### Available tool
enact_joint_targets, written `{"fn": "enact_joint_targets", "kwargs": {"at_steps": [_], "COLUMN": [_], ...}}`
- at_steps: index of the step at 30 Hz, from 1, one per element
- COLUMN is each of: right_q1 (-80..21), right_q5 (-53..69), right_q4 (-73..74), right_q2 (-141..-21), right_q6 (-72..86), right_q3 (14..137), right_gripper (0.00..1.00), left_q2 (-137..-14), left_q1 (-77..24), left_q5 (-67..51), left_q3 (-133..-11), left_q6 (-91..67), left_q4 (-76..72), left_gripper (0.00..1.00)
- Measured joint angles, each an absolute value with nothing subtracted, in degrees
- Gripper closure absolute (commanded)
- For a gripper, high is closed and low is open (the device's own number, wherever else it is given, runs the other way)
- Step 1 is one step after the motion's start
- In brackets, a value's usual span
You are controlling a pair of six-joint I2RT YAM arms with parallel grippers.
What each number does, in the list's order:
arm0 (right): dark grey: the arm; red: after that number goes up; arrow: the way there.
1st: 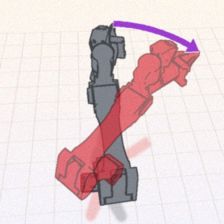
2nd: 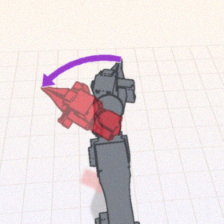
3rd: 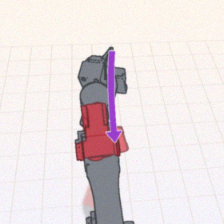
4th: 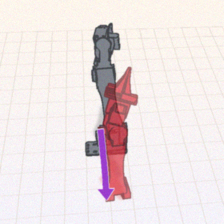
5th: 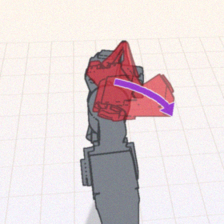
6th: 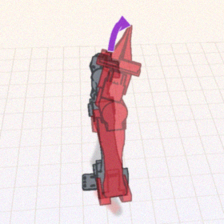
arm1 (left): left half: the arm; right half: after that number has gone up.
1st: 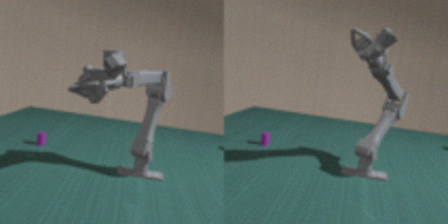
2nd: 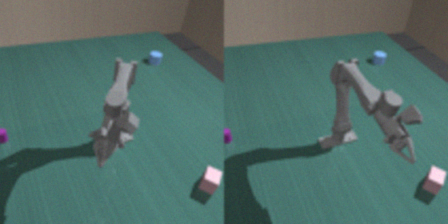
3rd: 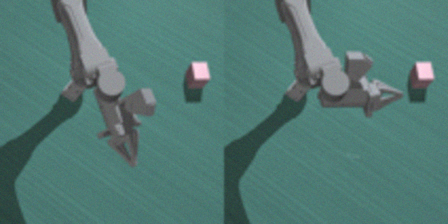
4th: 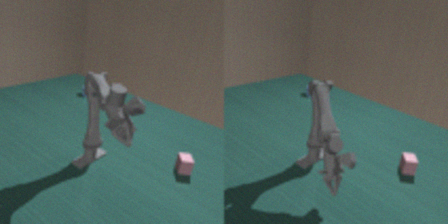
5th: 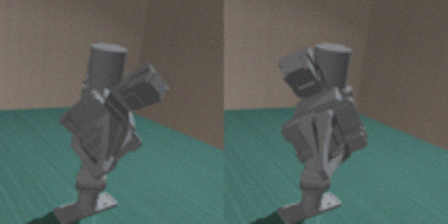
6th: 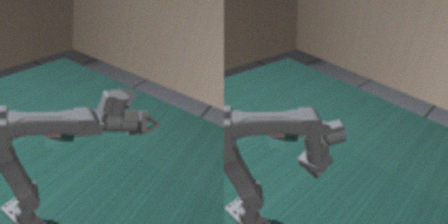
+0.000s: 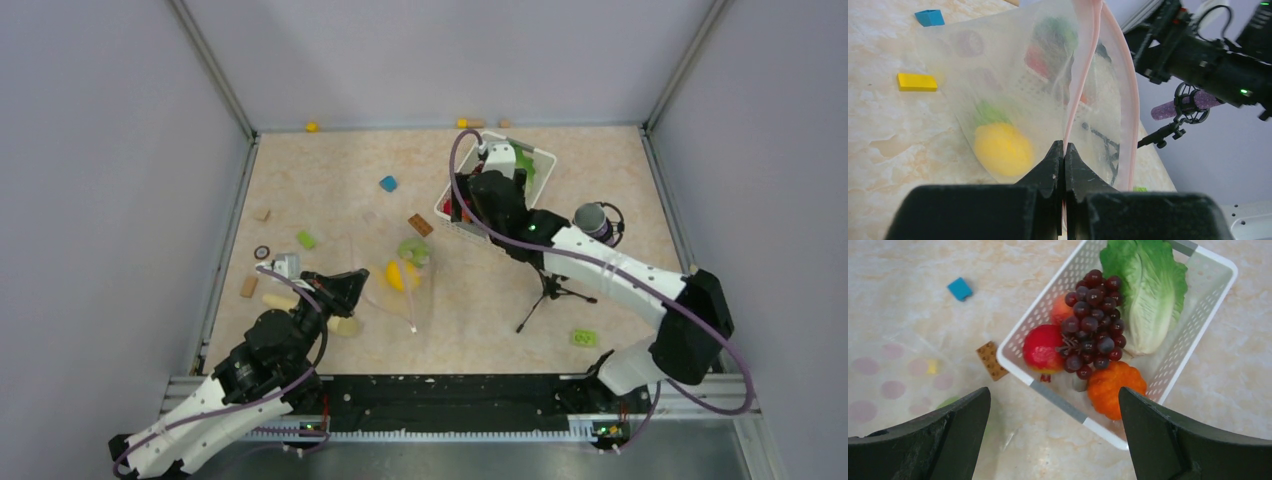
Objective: Place the food in the zip-top bag and seal the zipper
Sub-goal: Pick up the fake fruit from the bin.
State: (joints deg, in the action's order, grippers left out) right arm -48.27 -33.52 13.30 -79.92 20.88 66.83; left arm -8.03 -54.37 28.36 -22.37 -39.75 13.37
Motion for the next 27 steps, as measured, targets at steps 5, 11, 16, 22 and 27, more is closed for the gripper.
{"fn": "enact_joint_targets", "kwargs": {"at_steps": [5,11,16,22,27], "right_q1": [-42.59,-38.35,-35.77,-33.45,-32.29], "right_q5": [-33.41,-32.49,-30.65,-27.83,-25.98], "right_q4": [14.72,14.26,12.75,10.66,9.47], "right_q2": [-89.47,-99.11,-104.2,-108.09,-109.58], "right_q6": [21.76,21.65,21.8,22.2,22.48], "right_q3": [71.09,75.0,75.46,76.05,76.31], "right_gripper": [0.06,0.11,0.16,0.25,0.43], "left_q2": [-8.14,-8.78,-9.39,-10.0,-10.28], "left_q1": [-54.37,-54.37,-54.37,-54.37,-54.37], "left_q5": [28.36,28.32,28.12,28.12,28.16], "left_q3": [-22.37,-22.39,-22.39,-22.41,-22.41], "left_q6": [-39.75,-39.72,-39.7,-39.68,-39.35], "left_q4": [13.34,13.34,13.34,13.32,13.3], "left_gripper": [1.0,1.0,1.0,1.0,1.0]}}
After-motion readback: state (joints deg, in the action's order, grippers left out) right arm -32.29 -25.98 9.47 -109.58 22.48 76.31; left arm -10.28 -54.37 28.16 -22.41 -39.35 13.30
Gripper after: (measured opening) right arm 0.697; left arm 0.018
